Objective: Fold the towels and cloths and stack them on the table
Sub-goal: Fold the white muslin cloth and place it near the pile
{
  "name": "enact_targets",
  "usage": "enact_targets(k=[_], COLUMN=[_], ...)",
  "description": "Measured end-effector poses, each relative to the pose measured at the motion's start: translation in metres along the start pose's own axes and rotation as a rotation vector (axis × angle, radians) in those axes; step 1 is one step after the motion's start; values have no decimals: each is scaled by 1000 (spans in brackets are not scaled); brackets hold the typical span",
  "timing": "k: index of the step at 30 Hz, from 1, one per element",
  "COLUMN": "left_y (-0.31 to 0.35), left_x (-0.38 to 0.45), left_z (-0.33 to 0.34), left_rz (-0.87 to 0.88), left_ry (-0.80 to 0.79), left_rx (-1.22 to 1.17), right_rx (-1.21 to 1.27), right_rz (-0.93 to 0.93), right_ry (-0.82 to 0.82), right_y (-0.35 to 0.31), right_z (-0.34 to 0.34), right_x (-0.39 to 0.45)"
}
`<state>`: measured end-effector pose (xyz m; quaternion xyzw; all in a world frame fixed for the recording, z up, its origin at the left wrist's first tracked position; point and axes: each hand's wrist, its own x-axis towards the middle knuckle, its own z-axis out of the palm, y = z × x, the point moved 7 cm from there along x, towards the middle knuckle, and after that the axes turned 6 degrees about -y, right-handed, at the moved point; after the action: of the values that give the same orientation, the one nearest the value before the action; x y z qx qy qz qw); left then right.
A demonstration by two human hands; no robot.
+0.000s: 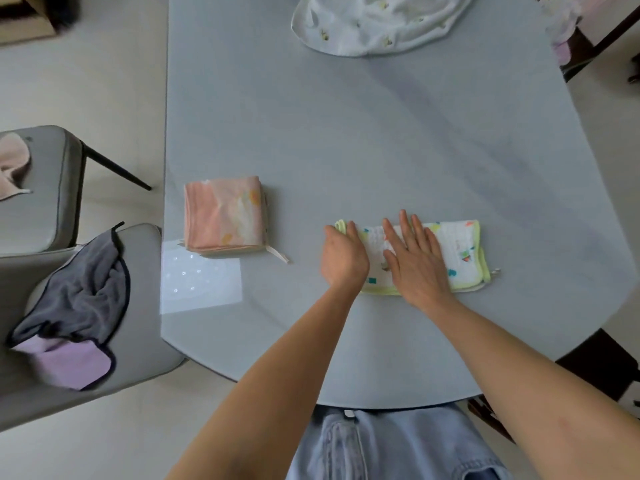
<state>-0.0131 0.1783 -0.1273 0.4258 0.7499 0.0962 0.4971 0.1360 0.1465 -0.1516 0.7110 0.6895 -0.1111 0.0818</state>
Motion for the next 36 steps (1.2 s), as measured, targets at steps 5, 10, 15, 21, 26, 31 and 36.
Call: enact_targets(k=[5,10,15,21,26,31,36], left_y=[3,-9,-6,-9,10,33,60], left_x=[-10,-6,-13,-24,-37,-58,-79], left_z=[-1,0,-4,5,11,36,88], left_rz=[128,174,118,89,276,304,421], left_ry=[98,93,139,149,86,-112,-237], left_rx=[140,313,203,189,55,-173,-93], right_rx=[-1,-4,94,147,686,1502,1461], right_rz=[-200,-257,-25,-23,-99,208,263], right_ry=[-9,-38,11,-19,48,-106,-299], right_y=[-19,11,72,89,86,82,93], right_z=[5,15,11,17,-20,-59,-68], right_x=[3,-2,-5,-7,-18,-32,-40])
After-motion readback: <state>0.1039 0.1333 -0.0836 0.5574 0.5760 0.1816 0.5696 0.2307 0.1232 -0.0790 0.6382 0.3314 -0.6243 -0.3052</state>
